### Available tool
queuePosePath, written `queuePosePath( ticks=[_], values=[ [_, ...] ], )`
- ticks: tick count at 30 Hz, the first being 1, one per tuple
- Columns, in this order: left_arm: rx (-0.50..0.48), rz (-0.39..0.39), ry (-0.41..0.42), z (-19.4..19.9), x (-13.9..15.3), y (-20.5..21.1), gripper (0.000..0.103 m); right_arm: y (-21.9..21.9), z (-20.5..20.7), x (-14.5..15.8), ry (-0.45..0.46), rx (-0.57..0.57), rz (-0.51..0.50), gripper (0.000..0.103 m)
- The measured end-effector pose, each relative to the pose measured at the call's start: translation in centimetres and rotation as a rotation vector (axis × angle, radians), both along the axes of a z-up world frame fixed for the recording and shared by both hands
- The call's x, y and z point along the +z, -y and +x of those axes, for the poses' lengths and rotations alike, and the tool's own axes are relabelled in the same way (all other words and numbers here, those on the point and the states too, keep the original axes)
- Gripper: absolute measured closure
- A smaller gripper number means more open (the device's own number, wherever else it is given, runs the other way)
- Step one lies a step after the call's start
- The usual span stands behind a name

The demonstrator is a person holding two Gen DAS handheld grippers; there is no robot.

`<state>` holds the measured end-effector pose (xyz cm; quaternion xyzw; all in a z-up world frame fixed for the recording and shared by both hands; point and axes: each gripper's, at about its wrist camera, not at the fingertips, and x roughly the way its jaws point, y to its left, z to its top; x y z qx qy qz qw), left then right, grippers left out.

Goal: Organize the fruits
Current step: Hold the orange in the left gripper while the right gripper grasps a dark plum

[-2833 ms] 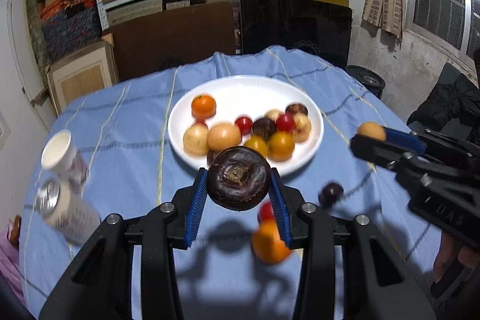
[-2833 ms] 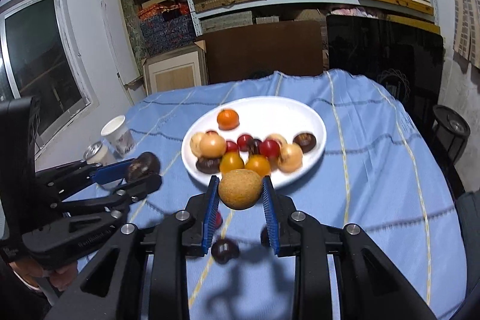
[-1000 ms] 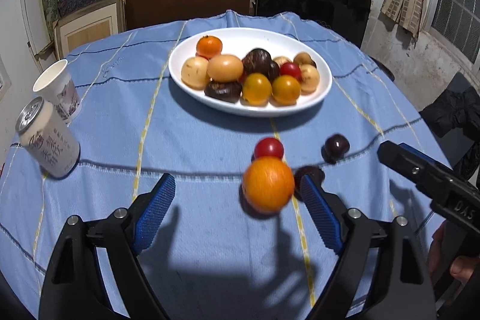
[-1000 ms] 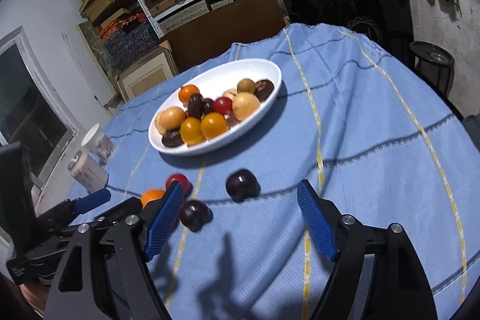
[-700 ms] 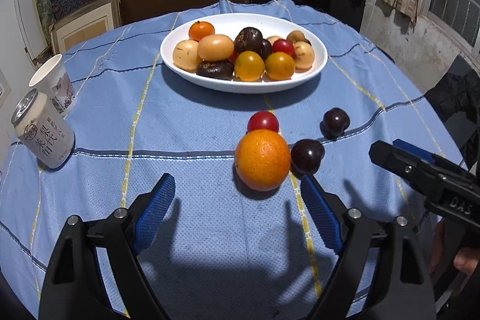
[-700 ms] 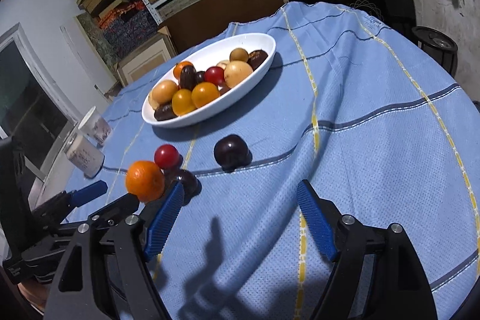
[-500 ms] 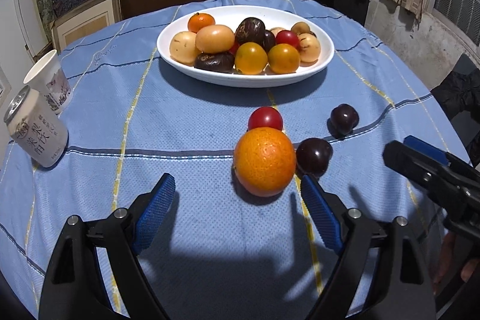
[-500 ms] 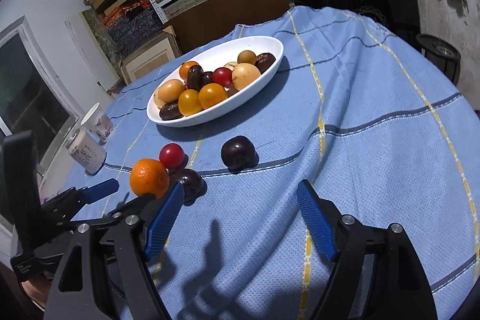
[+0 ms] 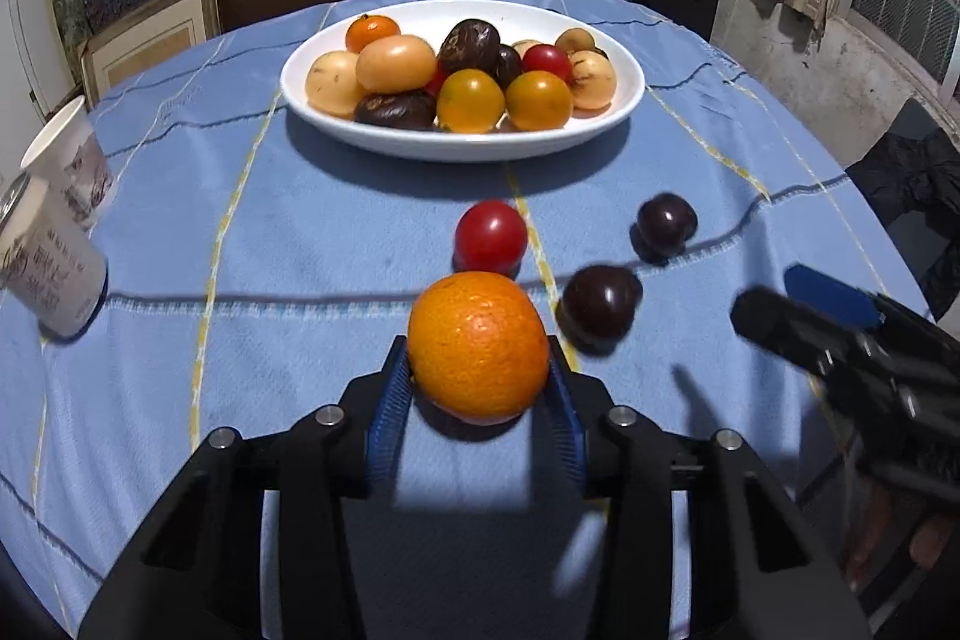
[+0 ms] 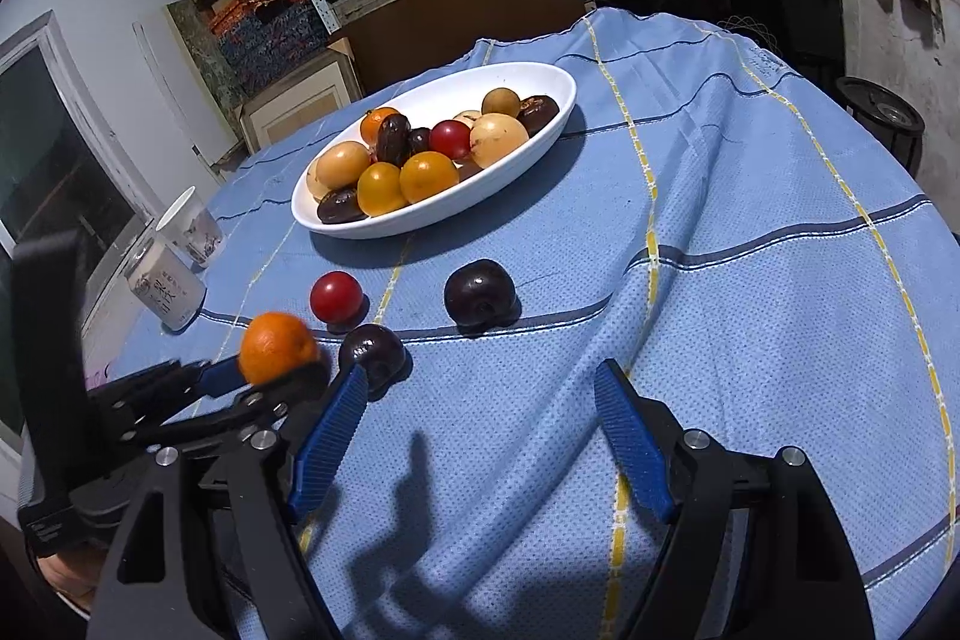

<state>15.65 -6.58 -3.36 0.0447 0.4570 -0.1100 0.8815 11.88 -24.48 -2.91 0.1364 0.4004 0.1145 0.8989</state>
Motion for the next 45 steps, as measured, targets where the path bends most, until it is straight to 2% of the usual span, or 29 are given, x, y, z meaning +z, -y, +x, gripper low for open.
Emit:
queuePosePath(
  ticks=[7, 16, 20, 22, 23, 24, 25, 26, 29, 32, 33, 36, 41, 45],
  values=[
    [0.028, -0.023, -0.01, -2.5, 0.1, -2.6, 0.061, -0.5, 0.2, -0.5, -0.003, 0.009, -0.032, 0.024],
    [0.032, -0.048, 0.041, -3.3, -0.6, -3.3, 0.06, -0.3, 0.4, 0.7, 0.022, -0.028, -0.001, 0.024],
    [0.037, -0.081, 0.036, -3.1, -0.7, -3.7, 0.06, -1.7, 2.1, 1.6, 0.031, -0.015, -0.116, 0.025],
    [0.037, -0.103, 0.021, -2.9, -0.8, -3.9, 0.06, -2.4, 3.2, 1.3, 0.01, 0.0, -0.165, 0.036],
    [0.038, -0.111, 0.018, -2.9, -0.8, -4.0, 0.06, -2.7, 3.7, 1.1, -0.005, 0.009, -0.192, 0.038],
    [0.037, -0.111, 0.016, -2.9, -0.8, -4.0, 0.06, -3.3, 4.3, 0.7, -0.02, 0.018, -0.235, 0.042],
    [0.037, -0.109, 0.016, -2.8, -0.8, -4.0, 0.06, -3.6, 4.6, 0.5, -0.026, 0.025, -0.265, 0.05],
    [0.036, -0.106, 0.016, -2.8, -0.8, -3.9, 0.06, -3.8, 4.8, 0.3, -0.03, 0.029, -0.281, 0.053],
    [0.036, -0.103, 0.016, -2.8, -0.8, -3.8, 0.06, -4.2, 5.6, -0.4, -0.053, 0.036, -0.294, 0.062],
    [0.033, -0.097, 0.019, -2.8, -0.8, -3.7, 0.059, -4.5, 6.1, -0.8, -0.055, 0.046, -0.289, 0.066],
    [0.033, -0.096, 0.019, -2.8, -0.8, -3.6, 0.06, -4.7, 6.1, -0.9, -0.05, 0.055, -0.285, 0.071],
    [0.033, -0.094, 0.021, -2.7, -0.8, -3.6, 0.06, -5.1, 6.0, -0.9, -0.038, 0.054, -0.297, 0.071],
    [0.033, -0.099, 0.019, -2.7, -0.8, -3.6, 0.06, -4.3, 5.3, 0.0, -0.026, 0.043, -0.245, 0.071],
    [0.033, -0.1, 0.017, -2.8, -0.7, -3.7, 0.06, -3.6, 3.1, 1.3, 0.003, 0.047, -0.201, 0.071]
  ],
)
